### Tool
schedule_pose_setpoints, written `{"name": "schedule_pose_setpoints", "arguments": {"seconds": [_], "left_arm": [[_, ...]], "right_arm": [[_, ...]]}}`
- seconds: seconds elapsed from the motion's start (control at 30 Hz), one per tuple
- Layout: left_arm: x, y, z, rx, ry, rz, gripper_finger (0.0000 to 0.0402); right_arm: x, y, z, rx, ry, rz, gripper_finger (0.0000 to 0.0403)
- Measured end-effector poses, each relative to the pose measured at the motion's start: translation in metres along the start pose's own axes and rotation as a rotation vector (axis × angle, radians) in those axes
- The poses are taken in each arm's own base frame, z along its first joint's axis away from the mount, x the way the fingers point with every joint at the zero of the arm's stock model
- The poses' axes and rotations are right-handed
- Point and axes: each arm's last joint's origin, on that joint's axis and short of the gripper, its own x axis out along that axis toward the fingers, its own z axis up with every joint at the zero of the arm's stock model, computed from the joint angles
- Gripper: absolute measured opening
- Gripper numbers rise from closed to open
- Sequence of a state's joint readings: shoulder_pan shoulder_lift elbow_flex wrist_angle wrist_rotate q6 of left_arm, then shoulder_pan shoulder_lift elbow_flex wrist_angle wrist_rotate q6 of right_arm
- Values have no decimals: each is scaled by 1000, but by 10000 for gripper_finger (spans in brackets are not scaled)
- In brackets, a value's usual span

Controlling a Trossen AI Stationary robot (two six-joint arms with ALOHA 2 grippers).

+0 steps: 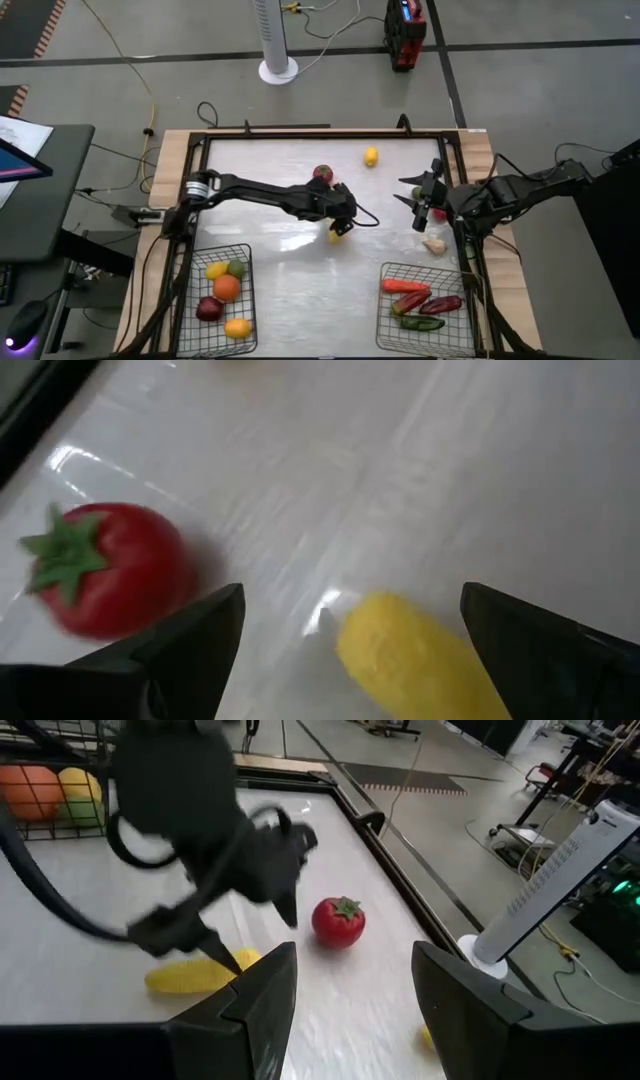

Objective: Sort produce into baskets
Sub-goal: Put the corn into the gold wire basket

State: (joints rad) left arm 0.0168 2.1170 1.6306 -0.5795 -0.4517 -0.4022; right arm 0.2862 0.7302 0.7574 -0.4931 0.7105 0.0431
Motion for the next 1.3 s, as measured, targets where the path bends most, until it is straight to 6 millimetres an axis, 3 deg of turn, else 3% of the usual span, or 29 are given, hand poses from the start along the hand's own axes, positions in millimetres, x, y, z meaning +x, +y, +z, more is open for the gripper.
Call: {"name": "schedule_pose_setpoints", "arguments": {"seconds": [0.23,0.6,0.8,1.0,1.13,1.3], "left_arm": [[29,-8,-15,13,65,-7,358],[22,-18,-24,81,113,-27,319],[-9,-15,-10,189,56,-85,305],[-52,6,-2,85,103,-125,304],[-60,5,-9,26,163,-115,304],[-55,-14,-19,130,167,-145,304]], "right_arm": [[0,0,0,-3,1,3,225],[0,0,0,0,1,5,225],[0,0,0,0,1,5,225],[0,1,0,7,0,6,225],[0,1,1,8,-6,6,225],[0,1,1,13,-10,13,225]]}}
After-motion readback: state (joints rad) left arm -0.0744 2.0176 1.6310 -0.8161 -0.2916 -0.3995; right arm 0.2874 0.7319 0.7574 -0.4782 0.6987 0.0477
